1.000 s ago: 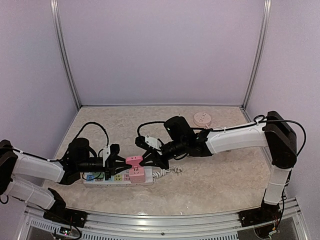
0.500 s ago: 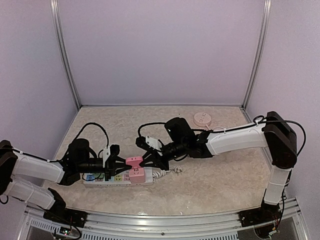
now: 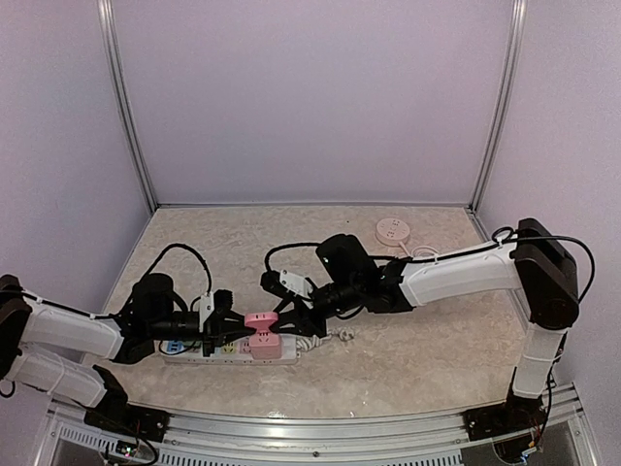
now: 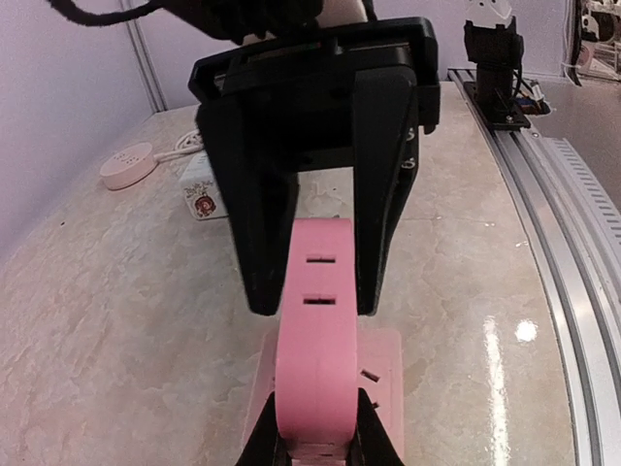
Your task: Insert the plug
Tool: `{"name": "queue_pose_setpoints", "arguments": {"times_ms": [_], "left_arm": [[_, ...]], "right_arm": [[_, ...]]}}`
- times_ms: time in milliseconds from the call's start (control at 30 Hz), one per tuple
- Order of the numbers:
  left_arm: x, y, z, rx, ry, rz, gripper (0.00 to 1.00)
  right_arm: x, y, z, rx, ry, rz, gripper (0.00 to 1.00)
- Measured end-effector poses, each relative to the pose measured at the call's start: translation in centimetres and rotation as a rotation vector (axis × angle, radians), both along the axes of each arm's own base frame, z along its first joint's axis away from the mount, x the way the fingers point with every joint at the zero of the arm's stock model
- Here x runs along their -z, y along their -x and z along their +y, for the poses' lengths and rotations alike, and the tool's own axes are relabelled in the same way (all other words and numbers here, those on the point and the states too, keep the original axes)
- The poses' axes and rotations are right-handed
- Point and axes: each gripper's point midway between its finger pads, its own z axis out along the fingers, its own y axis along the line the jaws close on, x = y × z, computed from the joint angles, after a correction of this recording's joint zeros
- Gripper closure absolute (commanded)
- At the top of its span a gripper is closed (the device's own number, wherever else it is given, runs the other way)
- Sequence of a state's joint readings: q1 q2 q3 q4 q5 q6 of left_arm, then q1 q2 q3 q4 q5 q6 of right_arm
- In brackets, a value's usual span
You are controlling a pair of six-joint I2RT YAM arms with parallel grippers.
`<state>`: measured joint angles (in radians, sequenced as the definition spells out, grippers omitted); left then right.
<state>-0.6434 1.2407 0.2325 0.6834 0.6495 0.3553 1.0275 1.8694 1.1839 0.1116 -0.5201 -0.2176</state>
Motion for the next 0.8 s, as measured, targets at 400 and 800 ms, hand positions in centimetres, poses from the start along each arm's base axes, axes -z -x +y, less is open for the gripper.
{"name": "queue_pose_setpoints", "arguments": {"times_ms": [400, 800], "left_arm": [[0.4, 2.0, -0.7, 0.081, -0.016, -0.054, 1.00], [0.9, 1.3, -1.3, 0.078, -0.036, 0.011, 1.00]], "right_arm": [[1.3, 1.3, -0.2, 0.023, 0.036, 0.085, 0.37], [1.5, 1.3, -0.4, 0.039, 0.035, 0.084, 0.70]]}}
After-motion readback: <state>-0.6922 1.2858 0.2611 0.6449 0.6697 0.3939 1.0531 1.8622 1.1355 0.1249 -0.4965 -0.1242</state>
